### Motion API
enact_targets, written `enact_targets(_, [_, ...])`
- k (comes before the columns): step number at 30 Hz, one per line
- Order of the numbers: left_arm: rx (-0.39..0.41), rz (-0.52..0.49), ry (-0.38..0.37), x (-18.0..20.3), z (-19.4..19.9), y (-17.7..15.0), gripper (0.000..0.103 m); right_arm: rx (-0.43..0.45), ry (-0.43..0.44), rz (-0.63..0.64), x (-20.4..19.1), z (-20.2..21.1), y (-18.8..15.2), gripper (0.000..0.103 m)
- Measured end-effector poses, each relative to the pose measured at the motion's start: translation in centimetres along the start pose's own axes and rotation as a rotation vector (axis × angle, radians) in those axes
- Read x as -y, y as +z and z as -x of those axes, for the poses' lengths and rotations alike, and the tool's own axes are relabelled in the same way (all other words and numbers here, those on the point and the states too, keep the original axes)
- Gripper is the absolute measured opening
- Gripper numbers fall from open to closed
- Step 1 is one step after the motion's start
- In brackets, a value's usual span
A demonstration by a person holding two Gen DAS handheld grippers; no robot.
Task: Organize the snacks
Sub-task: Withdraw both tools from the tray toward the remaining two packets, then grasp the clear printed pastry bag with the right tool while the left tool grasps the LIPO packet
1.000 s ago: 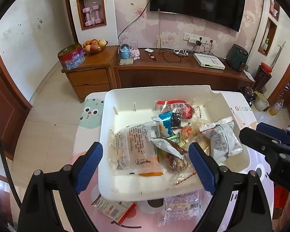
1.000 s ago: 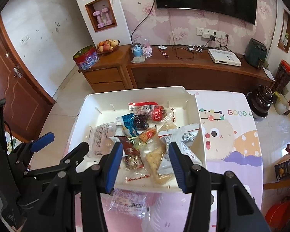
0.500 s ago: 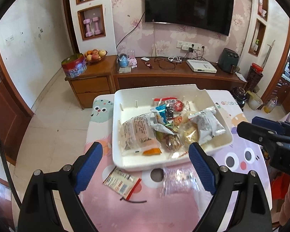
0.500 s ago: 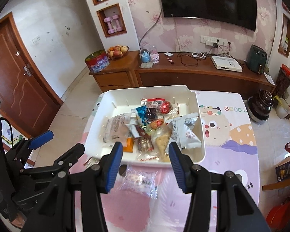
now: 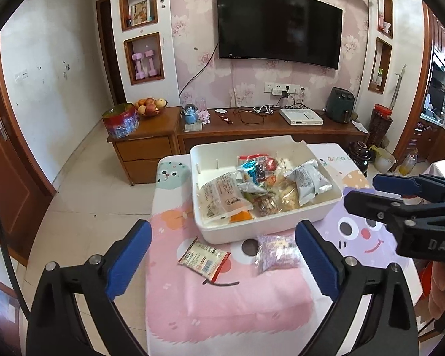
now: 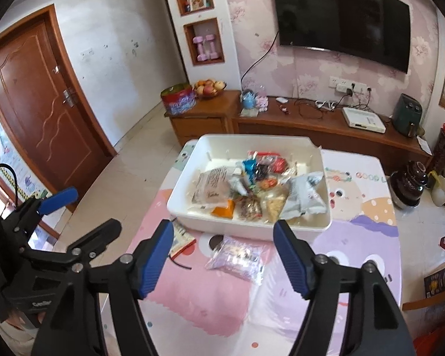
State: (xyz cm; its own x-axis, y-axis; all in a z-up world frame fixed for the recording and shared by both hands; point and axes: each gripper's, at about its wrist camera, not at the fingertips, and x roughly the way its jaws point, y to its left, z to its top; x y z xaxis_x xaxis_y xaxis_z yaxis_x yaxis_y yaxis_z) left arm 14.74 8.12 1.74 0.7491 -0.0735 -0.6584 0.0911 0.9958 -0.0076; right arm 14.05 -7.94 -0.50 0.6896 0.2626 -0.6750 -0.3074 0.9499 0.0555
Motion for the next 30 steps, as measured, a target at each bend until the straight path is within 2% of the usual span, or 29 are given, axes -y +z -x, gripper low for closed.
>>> enact_targets(4, [-0.01,-0.009,0.005,-0.8,-0.6,-1.8,0.097,-0.054,0.011,-0.01,-0.2,-2.1,-1.3,0.071])
enact_targets(8, [-0.055,0.025,0.008,-2.0,-2.7,-3.5,0.097,-0.129,0.007,-0.037,0.2,-5.3,-2.8,0.071])
enact_targets(17, [-0.173,0.176,0.017,-4.9,-10.7,-6.7,0.097,-0.277,-0.026,-0.091,1.2,-13.3,-5.6,0.071])
enact_targets(22, [-0.229,0.286,0.041,-6.4,-15.2,-8.1,0.097,-0.305,-0.044,-0.117,1.7,-16.6,-6.3,0.071])
enact_targets(30, [-0.303,0.421,0.127,-7.4,-21.2,-9.7,0.097,-0.337,-0.088,-0.181,3.3,-20.6,-7.4,0.072])
